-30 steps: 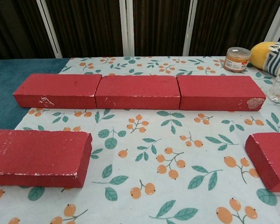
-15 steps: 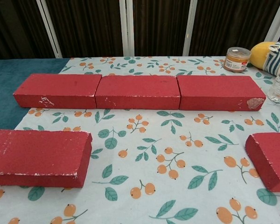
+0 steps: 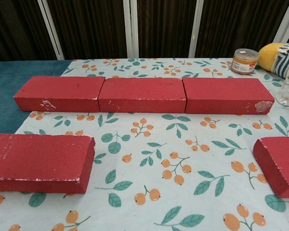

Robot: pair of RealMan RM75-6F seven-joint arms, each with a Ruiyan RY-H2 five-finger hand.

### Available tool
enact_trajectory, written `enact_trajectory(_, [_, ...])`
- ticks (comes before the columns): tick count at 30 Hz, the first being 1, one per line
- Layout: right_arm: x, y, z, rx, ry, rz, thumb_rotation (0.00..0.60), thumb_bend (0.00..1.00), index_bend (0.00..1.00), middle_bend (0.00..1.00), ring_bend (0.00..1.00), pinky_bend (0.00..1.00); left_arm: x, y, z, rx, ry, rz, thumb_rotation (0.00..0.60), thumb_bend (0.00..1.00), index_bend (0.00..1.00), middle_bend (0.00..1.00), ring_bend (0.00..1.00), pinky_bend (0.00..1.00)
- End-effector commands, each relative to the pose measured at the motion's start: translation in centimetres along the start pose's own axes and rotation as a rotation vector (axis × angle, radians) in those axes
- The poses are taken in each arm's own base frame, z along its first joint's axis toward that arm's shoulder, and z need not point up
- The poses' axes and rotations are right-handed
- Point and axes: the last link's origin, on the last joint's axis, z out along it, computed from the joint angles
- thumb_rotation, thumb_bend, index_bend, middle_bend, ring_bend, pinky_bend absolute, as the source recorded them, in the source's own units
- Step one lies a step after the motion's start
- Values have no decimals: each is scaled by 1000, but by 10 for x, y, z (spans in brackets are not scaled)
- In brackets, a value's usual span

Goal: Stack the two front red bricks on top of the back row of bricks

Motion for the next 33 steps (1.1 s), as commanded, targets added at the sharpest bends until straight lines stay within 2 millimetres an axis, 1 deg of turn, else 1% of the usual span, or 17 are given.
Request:
enact_trajectory(1, [1, -3, 10, -1, -42, -40, 600, 108, 0, 23, 0, 0, 0, 0, 0, 1, 2, 1, 600, 0, 7, 0, 0, 99])
enact_trajectory(7, [-3, -11, 20, -5, -102, -70, 600, 107, 0, 19, 0, 0, 0, -1, 1, 10, 4, 3, 600, 0, 7, 0, 0, 99])
enact_trajectory(22, [-10, -25, 39, -31, -146, -117, 600, 107, 0, 18, 0, 0, -1, -1, 2, 20, 5, 12, 600, 0, 7, 0, 0, 99])
enact_trajectory(29, [-14, -29, 46, -29, -157, -128, 600, 108, 0, 18, 0, 0, -1, -1, 3, 25, 6, 15, 600, 0, 7, 0, 0, 99])
enact_trajectory(31, [-14, -29, 47, -28, -163, -140, 600, 107, 0, 28, 0, 0, -2, -1, 3, 26, 4, 18, 600, 0, 7, 0, 0, 99])
enact_trajectory(33, [-14, -30, 48, -27, -170, -153, 600, 107, 0, 59, 0, 0, -3, 0, 3, 25, 2, 19, 600, 0, 7, 0, 0, 99])
